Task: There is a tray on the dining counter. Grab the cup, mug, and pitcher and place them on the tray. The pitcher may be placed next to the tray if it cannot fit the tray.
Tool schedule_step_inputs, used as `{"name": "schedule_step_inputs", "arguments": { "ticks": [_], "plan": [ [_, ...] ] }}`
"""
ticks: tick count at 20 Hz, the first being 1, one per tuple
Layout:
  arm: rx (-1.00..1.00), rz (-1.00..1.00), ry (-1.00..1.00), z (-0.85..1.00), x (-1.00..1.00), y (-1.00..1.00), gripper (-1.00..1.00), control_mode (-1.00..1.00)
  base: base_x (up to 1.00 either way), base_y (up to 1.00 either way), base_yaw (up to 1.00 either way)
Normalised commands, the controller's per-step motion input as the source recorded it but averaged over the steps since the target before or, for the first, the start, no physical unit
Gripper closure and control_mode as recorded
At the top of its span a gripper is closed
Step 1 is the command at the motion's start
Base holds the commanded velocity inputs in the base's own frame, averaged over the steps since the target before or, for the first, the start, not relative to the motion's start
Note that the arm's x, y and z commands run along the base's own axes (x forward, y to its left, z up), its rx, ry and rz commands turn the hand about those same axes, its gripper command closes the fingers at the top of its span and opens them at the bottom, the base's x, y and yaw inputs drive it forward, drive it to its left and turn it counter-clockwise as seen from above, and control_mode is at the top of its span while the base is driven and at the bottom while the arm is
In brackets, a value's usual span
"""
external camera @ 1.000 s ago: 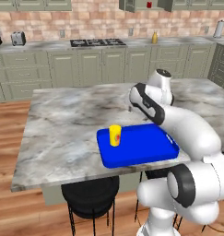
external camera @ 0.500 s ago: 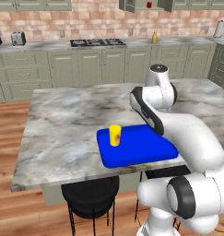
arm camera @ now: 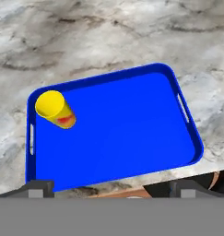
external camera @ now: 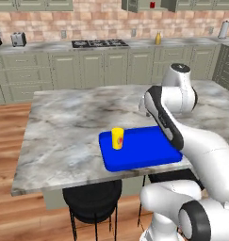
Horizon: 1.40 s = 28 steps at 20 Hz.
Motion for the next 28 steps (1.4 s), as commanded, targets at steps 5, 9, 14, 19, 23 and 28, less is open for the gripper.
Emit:
{"name": "schedule_step_inputs", "arguments": {
  "ticks": [5, 9, 14, 19, 23, 28],
  "plan": [
    [-0.18, 0.05, -0.09, 0.25, -0.89, -0.08, -1.00, -1.00, 0.00, 0.00, 0.00],
    [-0.14, 0.03, -0.08, 0.32, -0.63, -0.06, -1.00, -1.00, 0.00, 0.00, 0.00],
    [-0.06, 0.01, -0.03, 0.26, -0.42, -0.12, -1.00, -1.00, 0.00, 0.00, 0.00],
    [0.01, 0.00, -0.05, 0.13, -0.22, -0.03, -1.00, -1.00, 0.00, 0.00, 0.00],
    [0.01, 0.00, -0.04, 0.09, -0.19, 0.01, -1.00, -1.00, 0.00, 0.00, 0.00],
    [0.04, 0.00, 0.00, 0.08, -0.14, 0.03, -1.00, -1.00, 0.00, 0.00, 0.00]
  ]
}}
